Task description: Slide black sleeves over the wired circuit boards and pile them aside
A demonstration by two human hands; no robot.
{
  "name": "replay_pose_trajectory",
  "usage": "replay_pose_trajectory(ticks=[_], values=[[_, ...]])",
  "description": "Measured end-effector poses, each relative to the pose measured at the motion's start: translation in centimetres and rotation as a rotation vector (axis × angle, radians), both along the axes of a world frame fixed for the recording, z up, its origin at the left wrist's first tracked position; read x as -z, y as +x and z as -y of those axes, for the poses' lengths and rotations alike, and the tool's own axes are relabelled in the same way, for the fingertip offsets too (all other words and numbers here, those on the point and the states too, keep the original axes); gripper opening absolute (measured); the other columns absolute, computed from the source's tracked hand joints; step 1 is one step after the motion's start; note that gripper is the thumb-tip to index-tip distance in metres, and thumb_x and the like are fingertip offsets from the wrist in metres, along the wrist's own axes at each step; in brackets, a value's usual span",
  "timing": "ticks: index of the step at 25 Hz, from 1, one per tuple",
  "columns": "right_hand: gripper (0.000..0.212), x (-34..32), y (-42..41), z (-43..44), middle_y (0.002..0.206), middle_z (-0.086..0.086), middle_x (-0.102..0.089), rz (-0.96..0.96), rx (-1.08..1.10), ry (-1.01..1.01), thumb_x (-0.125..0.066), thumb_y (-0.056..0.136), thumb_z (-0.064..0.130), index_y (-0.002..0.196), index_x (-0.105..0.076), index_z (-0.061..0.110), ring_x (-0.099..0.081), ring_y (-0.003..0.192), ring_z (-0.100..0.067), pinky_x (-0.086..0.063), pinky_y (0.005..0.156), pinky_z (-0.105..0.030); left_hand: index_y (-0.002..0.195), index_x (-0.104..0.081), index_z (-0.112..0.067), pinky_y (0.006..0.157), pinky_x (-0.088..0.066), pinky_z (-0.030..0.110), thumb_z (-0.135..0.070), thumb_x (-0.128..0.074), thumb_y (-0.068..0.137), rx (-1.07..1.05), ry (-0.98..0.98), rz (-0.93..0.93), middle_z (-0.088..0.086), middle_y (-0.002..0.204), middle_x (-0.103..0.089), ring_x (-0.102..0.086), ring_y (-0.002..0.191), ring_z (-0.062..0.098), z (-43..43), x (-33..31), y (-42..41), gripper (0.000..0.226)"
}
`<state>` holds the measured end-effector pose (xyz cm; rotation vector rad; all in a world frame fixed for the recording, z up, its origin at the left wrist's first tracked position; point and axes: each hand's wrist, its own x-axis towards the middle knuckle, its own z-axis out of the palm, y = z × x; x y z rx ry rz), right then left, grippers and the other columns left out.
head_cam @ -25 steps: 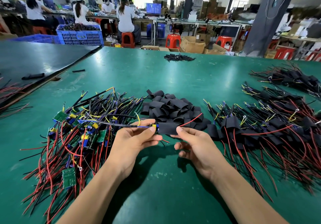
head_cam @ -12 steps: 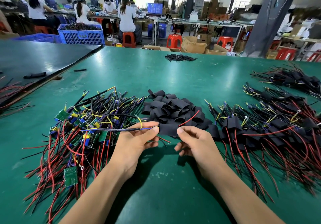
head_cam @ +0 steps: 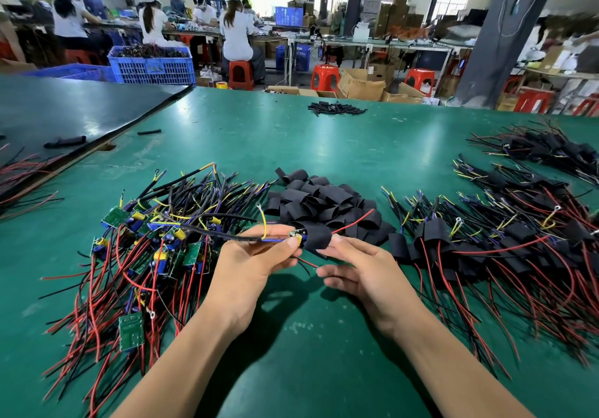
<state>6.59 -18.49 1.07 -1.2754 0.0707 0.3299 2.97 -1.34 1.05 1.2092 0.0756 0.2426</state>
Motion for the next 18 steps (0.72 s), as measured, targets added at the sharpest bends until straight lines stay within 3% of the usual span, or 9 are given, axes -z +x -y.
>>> replay_pose_trajectory(ticks=[4, 8, 10, 14, 18], values=[[0.032, -0.5, 0.4, 0.2, 0.105, -0.018, -0.075, -0.180, -0.054, 0.236, -0.065, 0.089, 0.031, 0.099, -0.073, 0.002, -0.076, 0.085, -0.026, -0.063, 0.071, -0.031, 0.089, -0.075, -0.006, 0.075, -0.057, 0.028, 0.004, -0.073, 0.082, 0.004, 0.224, 0.050, 0.004, 0.085, -0.075, -0.067, 0.077, 0.010, 0.4, -0.3, -0.4, 0.012], [0.022, -0.5, 0.4, -0.1, 0.099, -0.020, -0.076, -0.204, 0.014, 0.326, -0.071, 0.079, 0.023, 0.079, -0.077, 0.002, -0.076, 0.080, -0.025, -0.063, 0.072, -0.033, 0.092, -0.075, -0.007, 0.073, -0.056, 0.025, 0.006, -0.071, 0.084, 0.008, 0.351, 0.061, 0.002, 0.081, -0.075, -0.065, 0.071, 0.010, 0.8, -0.5, -0.6, 0.016], [0.021, -0.5, 0.4, -0.1, 0.097, -0.018, -0.076, -0.188, 0.031, 0.327, -0.068, 0.085, 0.022, 0.084, -0.076, 0.002, -0.076, 0.077, -0.024, -0.063, 0.071, -0.033, 0.093, -0.076, -0.010, 0.074, -0.056, 0.028, 0.005, -0.069, 0.086, 0.019, 0.393, 0.044, 0.006, 0.080, -0.074, -0.066, 0.072, 0.013, 0.8, -0.4, -0.6, 0.018], [0.020, -0.5, 0.5, 0.1, 0.094, -0.016, -0.077, -0.202, 0.067, 0.373, -0.060, 0.096, 0.017, 0.092, -0.072, 0.001, -0.076, 0.075, -0.025, -0.063, 0.066, -0.034, 0.100, -0.077, -0.012, 0.073, -0.057, 0.022, 0.004, -0.072, 0.084, 0.030, 0.293, -0.004, 0.010, 0.087, -0.076, -0.074, 0.082, 0.024, 1.1, -0.3, -0.5, 0.023], [0.019, -0.6, 0.4, 0.2, 0.097, -0.016, -0.077, -0.194, 0.051, 0.376, -0.064, 0.091, 0.016, 0.084, -0.078, 0.003, -0.076, 0.077, -0.024, -0.062, 0.065, -0.032, 0.105, -0.076, -0.011, 0.079, -0.060, 0.032, -0.002, -0.070, 0.088, 0.058, 0.149, -0.008, 0.014, 0.094, -0.077, -0.075, 0.087, 0.032, 1.1, -0.1, -0.4, 0.020]])
